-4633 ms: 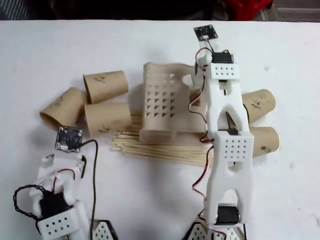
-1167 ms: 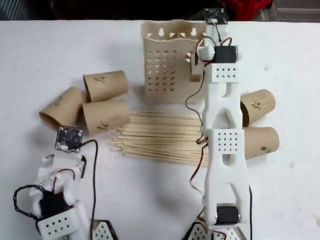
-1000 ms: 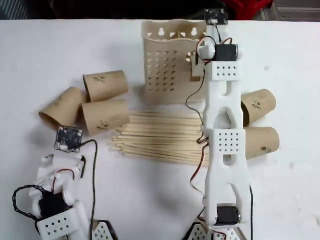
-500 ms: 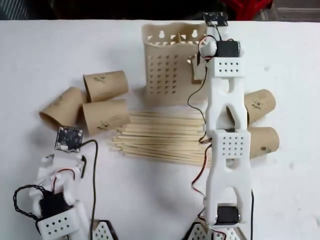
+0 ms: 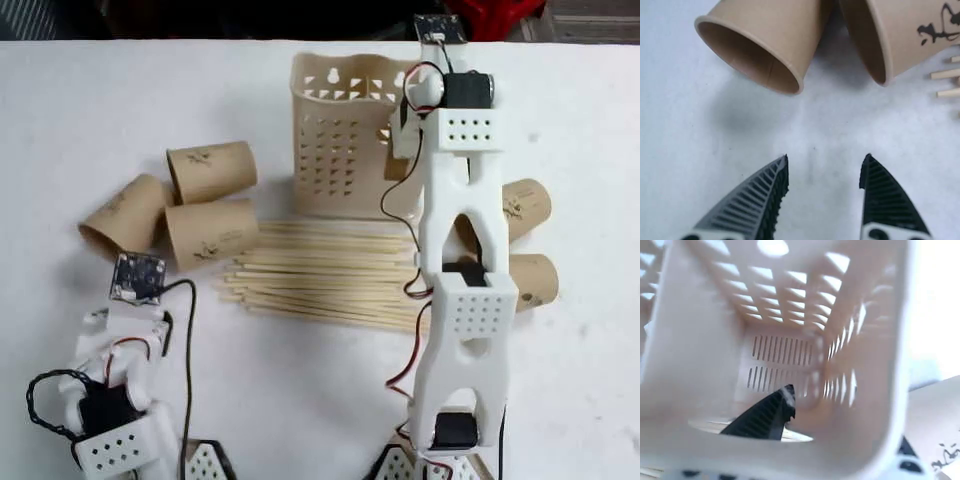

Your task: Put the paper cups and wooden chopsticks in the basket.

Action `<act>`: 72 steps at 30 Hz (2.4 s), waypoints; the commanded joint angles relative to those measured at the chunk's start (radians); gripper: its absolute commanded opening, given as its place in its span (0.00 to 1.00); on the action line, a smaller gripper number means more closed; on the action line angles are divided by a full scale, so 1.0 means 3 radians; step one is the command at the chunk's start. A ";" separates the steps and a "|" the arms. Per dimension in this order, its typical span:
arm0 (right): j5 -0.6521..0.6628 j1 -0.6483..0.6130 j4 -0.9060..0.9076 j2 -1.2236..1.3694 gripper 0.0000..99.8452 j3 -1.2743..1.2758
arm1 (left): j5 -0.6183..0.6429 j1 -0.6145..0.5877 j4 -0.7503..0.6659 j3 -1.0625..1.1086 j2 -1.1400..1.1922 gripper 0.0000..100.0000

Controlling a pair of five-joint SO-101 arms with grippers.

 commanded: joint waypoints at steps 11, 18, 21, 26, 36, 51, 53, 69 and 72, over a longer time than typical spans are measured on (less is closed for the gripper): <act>0.0005 -0.0079 -0.0023 -0.0391 0.20 0.0552 | 0.0041 0.0038 -0.0082 -0.0005 -0.0018 0.24; 0.0010 -0.0079 -0.0156 -0.0488 0.20 0.0583 | 0.0041 0.0038 -0.0082 -0.0005 -0.0018 0.24; 0.0005 -0.0069 -0.0294 -0.0703 0.20 0.0701 | 0.0041 0.0038 -0.0082 -0.0005 -0.0018 0.24; 0.0005 -0.0074 -0.0616 -0.1481 0.20 0.1350 | 0.0041 0.0038 -0.0082 -0.0005 -0.0018 0.24; 0.0353 -0.0079 -0.3475 -0.3767 0.20 0.5350 | 0.0041 0.0038 -0.0082 -0.0005 -0.0018 0.24; 0.0813 -0.0028 -0.3460 -0.6104 0.20 0.7058 | 0.0041 0.0038 -0.0082 -0.0005 -0.0018 0.24; 0.0823 0.0054 -0.3194 -0.6130 0.20 0.6869 | 0.0041 0.0038 -0.0082 -0.0005 -0.0018 0.24; 0.2746 0.1000 -0.1394 -0.6145 0.22 0.6245 | 0.0041 0.0038 -0.0082 -0.0005 -0.0018 0.24; 0.2818 0.1210 -0.1302 -0.6130 0.23 0.6214 | 0.0041 0.0038 -0.0082 -0.0005 -0.0018 0.24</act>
